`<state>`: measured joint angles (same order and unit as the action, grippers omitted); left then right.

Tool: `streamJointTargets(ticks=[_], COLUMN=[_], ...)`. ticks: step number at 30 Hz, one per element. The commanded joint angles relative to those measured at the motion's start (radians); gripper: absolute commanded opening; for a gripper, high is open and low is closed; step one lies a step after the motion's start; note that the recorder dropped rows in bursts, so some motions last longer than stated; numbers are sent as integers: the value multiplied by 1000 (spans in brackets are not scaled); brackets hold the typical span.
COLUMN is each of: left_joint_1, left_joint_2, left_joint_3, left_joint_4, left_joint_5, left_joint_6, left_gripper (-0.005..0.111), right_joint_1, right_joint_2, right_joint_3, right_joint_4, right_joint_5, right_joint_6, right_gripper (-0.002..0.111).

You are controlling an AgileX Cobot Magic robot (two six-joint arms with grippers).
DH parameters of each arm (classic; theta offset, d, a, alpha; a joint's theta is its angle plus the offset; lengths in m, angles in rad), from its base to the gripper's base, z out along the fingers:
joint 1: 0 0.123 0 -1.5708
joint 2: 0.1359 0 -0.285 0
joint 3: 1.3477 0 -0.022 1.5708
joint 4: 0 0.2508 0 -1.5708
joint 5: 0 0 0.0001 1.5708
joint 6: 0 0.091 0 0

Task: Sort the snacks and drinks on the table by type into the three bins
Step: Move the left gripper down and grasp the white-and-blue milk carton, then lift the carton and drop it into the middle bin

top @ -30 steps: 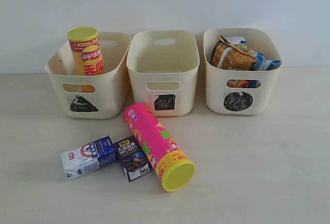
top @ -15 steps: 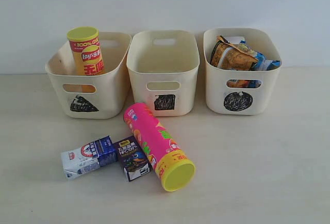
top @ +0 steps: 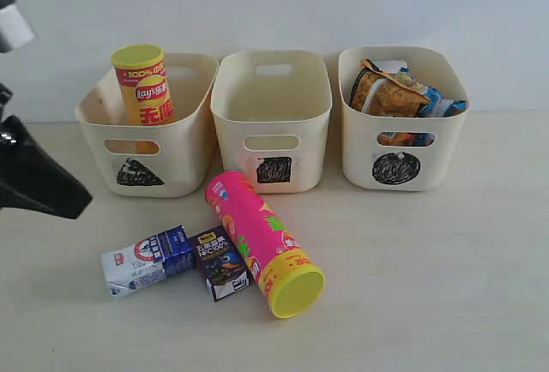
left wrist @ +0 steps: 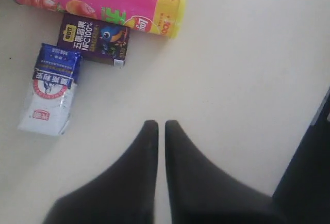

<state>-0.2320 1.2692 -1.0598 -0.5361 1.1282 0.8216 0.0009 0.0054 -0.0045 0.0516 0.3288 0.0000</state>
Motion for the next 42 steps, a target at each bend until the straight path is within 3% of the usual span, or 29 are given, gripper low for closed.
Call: streamJointTargets(ticks=[1, 2, 4, 5, 6, 10, 19, 24, 28, 31, 33, 37, 42], left_joint_1=[-60, -70, -93, -95, -95, -95, -95, -95, -95, -95, -95, -95, -95], left_joint_2=[108, 138, 226, 277, 302, 406, 578, 637, 672, 682, 682, 670, 613], left_joint_3=[-55, -67, -93, -97, -97, -97, -97, -97, -97, -97, -97, -97, -97], left_joint_4=[86, 109, 193, 223, 235, 273, 301, 328, 342, 330, 330, 324, 324], left_joint_5=[-51, -51, -56, -62, -67, -122, -369, -430, -430, -436, -436, -387, -335], left_joint_6=[18, 18, 18, 18, 18, 18, 96, 100, 100, 100, 100, 100, 114], left_gripper=[4, 5, 20, 36, 45, 72, 77, 77, 74, 66, 50, 6, 4], right_joint_1=[-2, -2, -2, -2, -2, -2, -1, -1, -1, -1, -1, -1, -1], right_joint_2=[-5, -5, -5, -5, -5, -5, -5, -5, -5, -5, -5, -5, -5], right_joint_3=[5, 5, 5, 5, 5, 5, 5, 5, 5, 5, 5, 5, 5], right_joint_4=[-1, -1, -1, -1, -1, -1, -3, -3, -3, -3, -3, -3, -3], right_joint_5=[-7, -7, -7, -7, -7, -7, -4, -4, -4, -4, -4, -4, -4], right_joint_6=[0, 0, 0, 0, 0, 0, 0, 0, 0, 0, 0, 0, 0], right_gripper=[0, 0, 0, 0, 0, 0, 0, 0, 0, 0, 0, 0, 0])
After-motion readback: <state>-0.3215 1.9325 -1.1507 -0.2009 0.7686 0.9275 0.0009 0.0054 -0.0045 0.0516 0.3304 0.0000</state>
